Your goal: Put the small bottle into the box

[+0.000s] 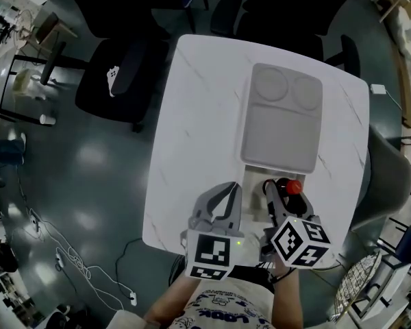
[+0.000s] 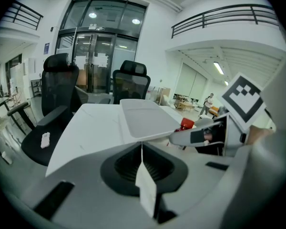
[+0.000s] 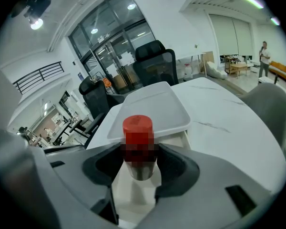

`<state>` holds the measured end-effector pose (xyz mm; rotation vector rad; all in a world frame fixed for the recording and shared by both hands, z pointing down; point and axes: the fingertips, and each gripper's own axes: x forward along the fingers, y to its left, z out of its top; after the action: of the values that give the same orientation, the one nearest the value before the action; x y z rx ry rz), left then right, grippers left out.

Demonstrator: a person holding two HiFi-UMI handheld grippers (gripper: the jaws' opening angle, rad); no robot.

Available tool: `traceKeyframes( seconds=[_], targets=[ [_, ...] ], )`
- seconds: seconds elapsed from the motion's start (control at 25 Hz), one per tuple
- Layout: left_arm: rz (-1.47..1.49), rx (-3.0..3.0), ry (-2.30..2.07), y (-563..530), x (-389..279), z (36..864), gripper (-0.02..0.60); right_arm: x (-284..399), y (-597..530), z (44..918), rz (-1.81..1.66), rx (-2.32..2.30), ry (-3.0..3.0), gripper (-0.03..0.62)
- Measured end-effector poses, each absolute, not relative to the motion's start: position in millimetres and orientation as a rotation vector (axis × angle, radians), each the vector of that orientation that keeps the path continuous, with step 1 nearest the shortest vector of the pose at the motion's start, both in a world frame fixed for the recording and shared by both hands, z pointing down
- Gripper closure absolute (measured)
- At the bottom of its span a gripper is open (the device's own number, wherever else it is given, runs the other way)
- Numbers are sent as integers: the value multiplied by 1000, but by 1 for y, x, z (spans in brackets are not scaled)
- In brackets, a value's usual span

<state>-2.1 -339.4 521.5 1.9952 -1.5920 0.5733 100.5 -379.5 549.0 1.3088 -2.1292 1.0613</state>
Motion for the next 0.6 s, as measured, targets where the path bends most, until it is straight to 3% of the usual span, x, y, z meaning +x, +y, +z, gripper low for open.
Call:
traceKeyframes(
  seconds=[0.6],
  targets=[
    [578, 1974, -1573, -342, -3, 529, 561, 96, -382, 559, 943, 1246, -2061, 368]
  ],
)
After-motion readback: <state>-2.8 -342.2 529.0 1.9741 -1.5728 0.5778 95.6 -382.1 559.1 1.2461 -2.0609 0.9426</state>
